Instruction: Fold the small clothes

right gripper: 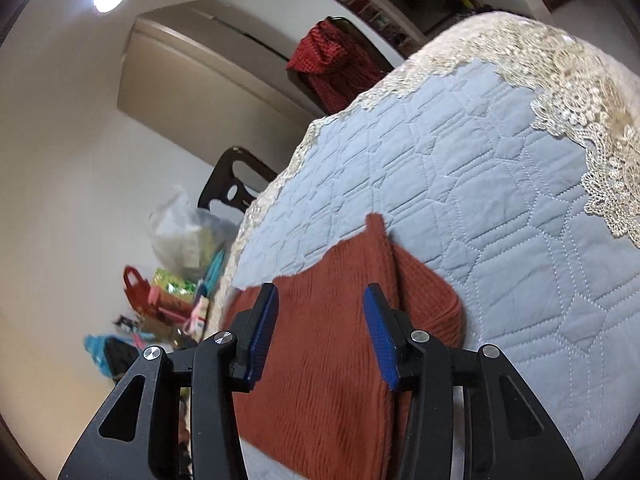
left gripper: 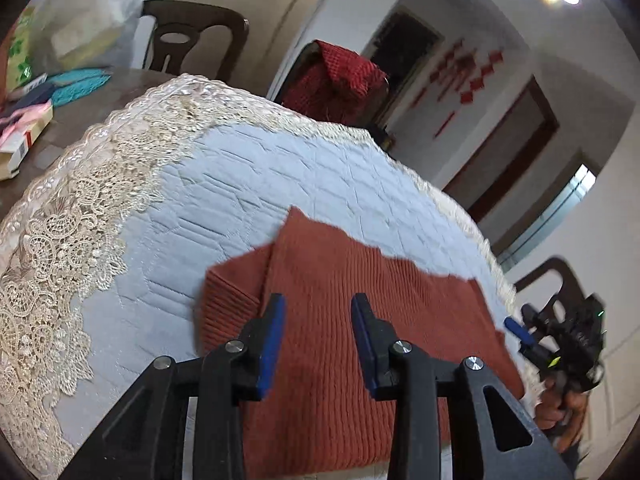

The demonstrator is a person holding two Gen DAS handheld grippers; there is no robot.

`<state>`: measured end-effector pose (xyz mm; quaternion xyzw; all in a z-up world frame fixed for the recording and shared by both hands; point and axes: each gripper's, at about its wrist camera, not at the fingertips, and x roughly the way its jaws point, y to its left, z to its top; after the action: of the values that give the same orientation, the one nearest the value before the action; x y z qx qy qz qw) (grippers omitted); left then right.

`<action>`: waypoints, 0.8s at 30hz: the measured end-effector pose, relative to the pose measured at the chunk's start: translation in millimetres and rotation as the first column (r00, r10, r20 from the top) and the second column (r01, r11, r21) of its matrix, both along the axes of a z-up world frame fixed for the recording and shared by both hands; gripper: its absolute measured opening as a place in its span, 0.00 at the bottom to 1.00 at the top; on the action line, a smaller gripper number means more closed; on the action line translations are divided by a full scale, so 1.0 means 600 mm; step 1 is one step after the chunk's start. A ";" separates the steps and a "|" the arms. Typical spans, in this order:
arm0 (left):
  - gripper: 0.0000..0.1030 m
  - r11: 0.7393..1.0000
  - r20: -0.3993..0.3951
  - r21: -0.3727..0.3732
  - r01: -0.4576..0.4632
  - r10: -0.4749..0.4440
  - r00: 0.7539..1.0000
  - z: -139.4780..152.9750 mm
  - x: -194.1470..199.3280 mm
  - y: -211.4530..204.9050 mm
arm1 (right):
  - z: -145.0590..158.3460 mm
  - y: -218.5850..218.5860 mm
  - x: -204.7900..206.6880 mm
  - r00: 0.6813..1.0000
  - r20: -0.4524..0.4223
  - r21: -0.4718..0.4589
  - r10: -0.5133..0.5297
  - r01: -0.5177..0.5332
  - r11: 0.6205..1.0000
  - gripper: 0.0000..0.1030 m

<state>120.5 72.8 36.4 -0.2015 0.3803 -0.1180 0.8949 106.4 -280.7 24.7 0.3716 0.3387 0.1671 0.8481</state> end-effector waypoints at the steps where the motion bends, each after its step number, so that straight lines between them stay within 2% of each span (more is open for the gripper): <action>1: 0.35 1.000 -0.003 0.003 0.010 -0.010 1.000 -0.002 -0.003 -0.005 | 0.001 0.006 -0.007 1.000 0.006 -0.024 0.014 -0.014 1.000 0.44; 3: 0.35 0.999 -0.011 0.014 0.045 -0.045 0.999 -0.010 -0.009 -0.017 | 0.003 0.018 -0.018 0.999 0.007 -0.071 0.032 -0.032 0.997 0.44; 6: 0.35 0.994 -0.040 0.097 0.059 -0.055 0.998 -0.037 -0.015 -0.031 | -0.012 0.027 -0.032 0.998 -0.035 -0.171 0.043 -0.048 0.984 0.44; 7: 0.35 0.993 -0.029 0.104 0.060 -0.057 0.998 -0.039 -0.020 -0.032 | -0.023 0.025 -0.034 0.998 -0.064 -0.213 0.026 -0.039 0.976 0.35; 8: 0.35 0.991 -0.025 0.123 0.059 -0.057 0.998 -0.034 -0.025 -0.036 | -0.026 0.021 -0.037 0.998 -0.063 -0.236 0.013 -0.028 0.971 0.29; 9: 0.35 0.989 -0.022 0.137 0.063 -0.061 0.998 -0.028 -0.033 -0.040 | -0.024 0.020 -0.041 0.998 -0.067 -0.261 -0.001 -0.017 0.965 0.26; 11: 0.35 0.987 0.002 0.138 0.084 -0.085 0.996 -0.014 -0.047 -0.056 | -0.008 0.026 -0.052 0.998 -0.054 -0.318 -0.028 0.010 0.948 0.26; 13: 0.35 0.979 0.030 0.160 0.125 -0.132 0.991 0.001 -0.063 -0.087 | 0.012 0.051 -0.067 1.000 -0.017 -0.370 -0.006 -0.001 0.929 0.26; 17: 0.35 0.952 0.052 0.198 0.233 -0.247 0.968 0.003 -0.084 -0.163 | 0.020 0.132 -0.082 0.993 0.010 -0.432 0.116 -0.101 0.896 0.26; 19: 0.36 0.935 0.000 0.224 0.276 -0.283 0.959 -0.024 -0.079 -0.196 | 0.003 0.159 -0.083 0.986 -0.010 -0.445 0.166 -0.153 0.883 0.26; 21: 0.36 0.924 0.013 0.276 0.265 -0.279 0.960 -0.036 -0.081 -0.210 | -0.022 0.172 -0.079 0.983 -0.056 -0.474 0.177 -0.182 0.861 0.26; 24: 0.36 0.926 0.010 0.272 0.262 -0.275 0.962 -0.022 -0.086 -0.202 | -0.018 0.154 -0.090 0.986 -0.038 -0.456 0.160 -0.159 0.876 0.26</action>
<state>69.1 -48.7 23.1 -0.0217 0.3951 -0.1914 0.8982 52.7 -188.4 13.8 0.1322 0.3975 0.1521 0.8952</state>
